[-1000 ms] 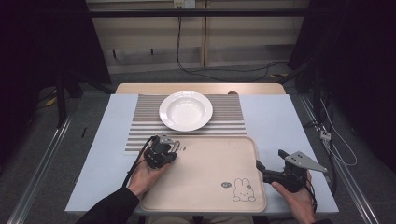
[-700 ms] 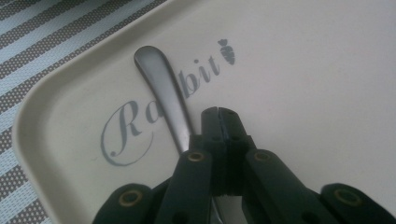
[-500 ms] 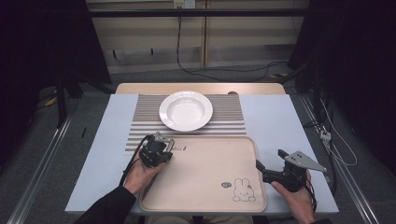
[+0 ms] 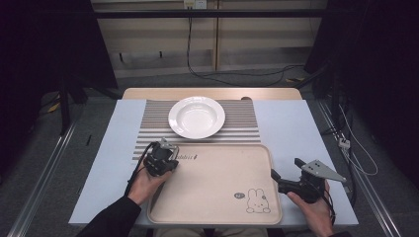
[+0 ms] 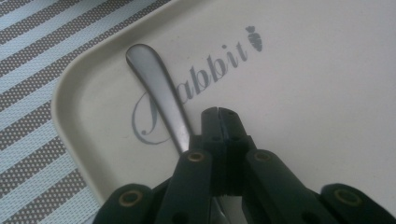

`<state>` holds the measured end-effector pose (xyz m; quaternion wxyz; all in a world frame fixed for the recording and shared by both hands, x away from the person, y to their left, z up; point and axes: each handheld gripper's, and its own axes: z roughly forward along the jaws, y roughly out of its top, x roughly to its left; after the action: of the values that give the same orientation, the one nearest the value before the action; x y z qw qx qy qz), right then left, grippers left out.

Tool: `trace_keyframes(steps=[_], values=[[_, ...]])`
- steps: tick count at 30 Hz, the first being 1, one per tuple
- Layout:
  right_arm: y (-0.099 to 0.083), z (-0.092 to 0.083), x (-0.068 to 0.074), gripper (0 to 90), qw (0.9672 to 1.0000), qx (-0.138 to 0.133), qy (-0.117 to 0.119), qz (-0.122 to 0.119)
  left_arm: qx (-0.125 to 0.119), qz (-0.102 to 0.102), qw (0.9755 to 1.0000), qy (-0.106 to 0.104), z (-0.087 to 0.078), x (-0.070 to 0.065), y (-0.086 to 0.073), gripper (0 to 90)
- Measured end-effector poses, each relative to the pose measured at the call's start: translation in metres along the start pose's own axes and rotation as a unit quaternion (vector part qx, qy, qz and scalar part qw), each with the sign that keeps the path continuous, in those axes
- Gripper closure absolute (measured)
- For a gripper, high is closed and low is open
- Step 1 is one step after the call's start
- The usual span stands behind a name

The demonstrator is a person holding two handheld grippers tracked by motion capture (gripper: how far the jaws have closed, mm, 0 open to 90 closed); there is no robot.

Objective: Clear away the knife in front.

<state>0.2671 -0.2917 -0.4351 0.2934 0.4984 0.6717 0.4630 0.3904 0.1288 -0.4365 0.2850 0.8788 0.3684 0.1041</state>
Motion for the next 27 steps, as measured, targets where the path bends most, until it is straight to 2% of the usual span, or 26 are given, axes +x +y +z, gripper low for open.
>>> trace_keyframes(steps=[10,19,25,27], values=[[0.000,0.000,0.000,5.9,1.0000,-0.001,-0.001,0.001,0.006,0.003,0.9999,0.011,-0.004,0.006,-0.003,90.0],[0.000,0.000,0.000,5.8,1.0000,-0.001,-0.001,0.001,0.000,-0.011,0.9999,0.012,-0.006,0.011,-0.008,90.0],[0.000,0.000,0.000,5.8,1.0000,0.001,-0.001,0.002,0.003,-0.005,0.9998,0.021,-0.007,0.009,-0.009,90.0],[0.000,0.000,0.000,5.8,1.0000,0.001,-0.002,0.002,0.006,0.004,0.9997,0.024,-0.009,0.008,-0.010,90.0]])
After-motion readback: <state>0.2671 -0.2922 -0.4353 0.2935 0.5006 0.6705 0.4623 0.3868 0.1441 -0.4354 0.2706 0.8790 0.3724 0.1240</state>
